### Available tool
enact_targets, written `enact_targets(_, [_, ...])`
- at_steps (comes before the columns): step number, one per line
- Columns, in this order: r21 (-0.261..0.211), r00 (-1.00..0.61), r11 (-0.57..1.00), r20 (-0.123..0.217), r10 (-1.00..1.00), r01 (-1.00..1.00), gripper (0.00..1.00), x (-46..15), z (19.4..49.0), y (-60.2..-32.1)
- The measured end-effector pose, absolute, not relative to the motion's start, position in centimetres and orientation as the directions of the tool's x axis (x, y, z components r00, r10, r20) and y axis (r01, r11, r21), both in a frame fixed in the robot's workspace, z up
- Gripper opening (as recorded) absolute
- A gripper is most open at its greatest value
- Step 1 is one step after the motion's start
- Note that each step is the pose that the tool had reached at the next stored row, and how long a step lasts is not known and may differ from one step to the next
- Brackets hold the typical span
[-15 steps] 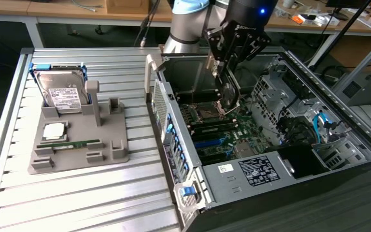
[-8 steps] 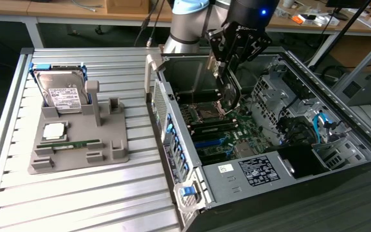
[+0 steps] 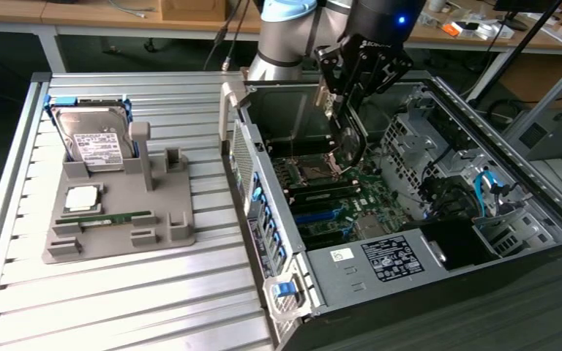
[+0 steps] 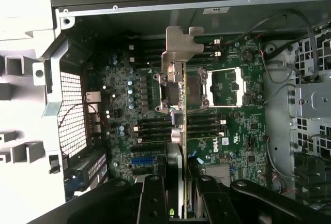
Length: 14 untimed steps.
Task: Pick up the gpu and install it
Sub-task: 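Pick up the gpu and move the gpu toward the slot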
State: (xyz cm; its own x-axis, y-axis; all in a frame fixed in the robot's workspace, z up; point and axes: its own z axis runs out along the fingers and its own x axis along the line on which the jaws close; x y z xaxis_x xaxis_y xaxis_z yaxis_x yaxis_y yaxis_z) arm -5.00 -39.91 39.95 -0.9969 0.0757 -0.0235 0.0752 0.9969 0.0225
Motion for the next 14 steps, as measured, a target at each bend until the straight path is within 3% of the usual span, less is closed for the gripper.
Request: enact_targets(14, [0.019,-0.997,0.997,-0.024,0.076,0.075,0.27,-4.42,39.67,-39.91])
